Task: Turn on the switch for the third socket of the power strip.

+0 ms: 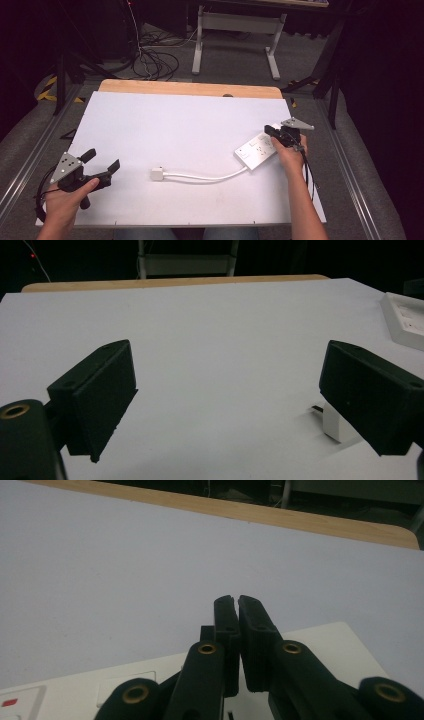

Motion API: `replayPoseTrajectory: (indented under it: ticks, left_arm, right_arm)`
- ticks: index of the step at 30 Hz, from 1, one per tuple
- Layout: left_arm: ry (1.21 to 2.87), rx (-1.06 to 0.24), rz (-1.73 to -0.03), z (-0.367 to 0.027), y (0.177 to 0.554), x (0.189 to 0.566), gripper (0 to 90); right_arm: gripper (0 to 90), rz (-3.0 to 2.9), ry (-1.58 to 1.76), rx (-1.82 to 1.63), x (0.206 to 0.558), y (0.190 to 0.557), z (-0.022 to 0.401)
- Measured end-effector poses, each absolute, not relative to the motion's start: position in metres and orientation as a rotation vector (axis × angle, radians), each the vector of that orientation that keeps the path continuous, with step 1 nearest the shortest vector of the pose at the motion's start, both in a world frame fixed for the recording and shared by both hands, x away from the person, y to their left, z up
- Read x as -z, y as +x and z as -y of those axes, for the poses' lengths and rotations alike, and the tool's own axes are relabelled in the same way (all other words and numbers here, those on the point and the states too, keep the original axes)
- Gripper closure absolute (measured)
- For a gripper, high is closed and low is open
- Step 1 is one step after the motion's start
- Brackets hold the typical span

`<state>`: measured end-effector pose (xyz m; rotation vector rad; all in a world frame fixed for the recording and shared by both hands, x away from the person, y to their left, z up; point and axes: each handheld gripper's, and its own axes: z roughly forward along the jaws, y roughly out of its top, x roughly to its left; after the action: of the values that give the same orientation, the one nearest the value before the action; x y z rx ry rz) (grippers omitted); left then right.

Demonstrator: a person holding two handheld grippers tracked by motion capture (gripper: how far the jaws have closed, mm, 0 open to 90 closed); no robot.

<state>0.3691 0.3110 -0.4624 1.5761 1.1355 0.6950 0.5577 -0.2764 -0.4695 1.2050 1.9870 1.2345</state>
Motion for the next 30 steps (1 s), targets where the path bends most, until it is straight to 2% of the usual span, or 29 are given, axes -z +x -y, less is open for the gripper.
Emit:
replayPoseTrajectory:
  ticks: [20, 30]
  left_arm:
    - [1.576, -0.694, -1.14, -0.311, 0.37, 0.463, 8.7]
    - [1.577, -0.694, -1.14, -0.31, 0.37, 0.463, 8.7]
  right_arm:
    - [81.0, -2.026, 1.067, -1.328, 0.45, 0.511, 0.251]
    - [68.0, -2.006, 1.094, -1.315, 0.449, 0.508, 0.251]
